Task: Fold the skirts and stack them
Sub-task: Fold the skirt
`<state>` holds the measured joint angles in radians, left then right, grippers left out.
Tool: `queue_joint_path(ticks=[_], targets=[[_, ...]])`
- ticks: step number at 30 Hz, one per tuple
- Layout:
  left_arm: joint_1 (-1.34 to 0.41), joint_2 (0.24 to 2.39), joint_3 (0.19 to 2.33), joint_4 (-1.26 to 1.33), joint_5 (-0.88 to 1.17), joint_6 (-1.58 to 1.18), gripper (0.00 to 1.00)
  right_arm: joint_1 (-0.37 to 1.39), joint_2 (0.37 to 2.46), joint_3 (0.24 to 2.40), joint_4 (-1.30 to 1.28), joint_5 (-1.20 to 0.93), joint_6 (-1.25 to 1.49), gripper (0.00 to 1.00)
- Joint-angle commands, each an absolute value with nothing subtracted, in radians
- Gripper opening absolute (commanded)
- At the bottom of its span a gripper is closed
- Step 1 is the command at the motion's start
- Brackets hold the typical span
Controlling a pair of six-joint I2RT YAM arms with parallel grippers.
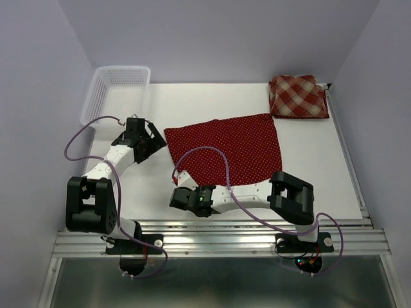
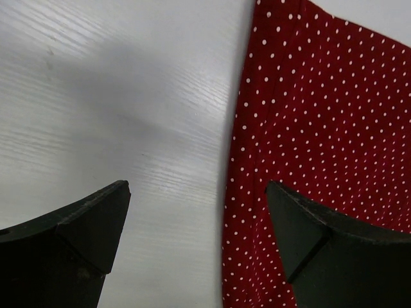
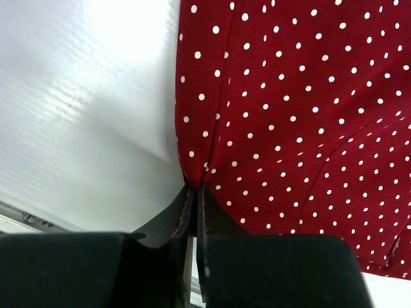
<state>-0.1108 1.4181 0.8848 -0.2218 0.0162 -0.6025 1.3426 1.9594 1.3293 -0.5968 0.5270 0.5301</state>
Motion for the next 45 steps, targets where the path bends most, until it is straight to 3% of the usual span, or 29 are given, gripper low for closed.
queue_joint_path(ticks=[1,6,12,17,21,26,28,30,31,35,41,45], targets=[[-0.14,1.454,0.877,-0.13,0.089,-0.589,0.99,1.359,1.916,1.299,-0.548,0.483,0.528,0.01],[-0.149,1.584,0.948,-0.141,0.011,-0.597,0.99,1.359,1.891,1.266,-0.537,0.477,0.535,0.0],[-0.149,1.752,1.052,-0.115,0.022,-0.575,0.92,1.359,1.87,1.218,-0.503,0.457,0.532,0.01],[-0.149,1.844,1.146,-0.129,0.011,-0.561,0.79,1.359,1.87,1.201,-0.489,0.427,0.532,0.01],[-0.15,1.897,1.175,-0.129,0.018,-0.558,0.61,1.359,1.862,1.186,-0.473,0.411,0.535,0.01],[-0.16,1.936,1.207,-0.127,0.023,-0.542,0.54,1.359,1.845,1.187,-0.462,0.4,0.528,0.01],[-0.161,1.945,1.216,-0.127,0.025,-0.541,0.46,1.359,1.839,1.177,-0.456,0.397,0.529,0.01],[-0.161,1.956,1.233,-0.127,0.035,-0.532,0.21,1.359,1.827,1.172,-0.454,0.402,0.535,0.01],[-0.16,1.962,1.253,-0.138,0.037,-0.529,0.0,1.359,1.821,1.164,-0.454,0.402,0.537,0.01],[-0.161,1.933,1.255,-0.183,0.011,-0.508,0.0,1.359,1.784,1.161,-0.462,0.406,0.554,0.01],[-0.16,1.64,1.123,-0.164,-0.178,-0.545,0.0,1.391,1.72,1.164,-0.408,0.324,0.503,0.01],[-0.16,1.566,1.135,-0.225,-0.302,-0.541,0.0,1.413,1.695,1.177,-0.396,0.275,0.515,0.01]])
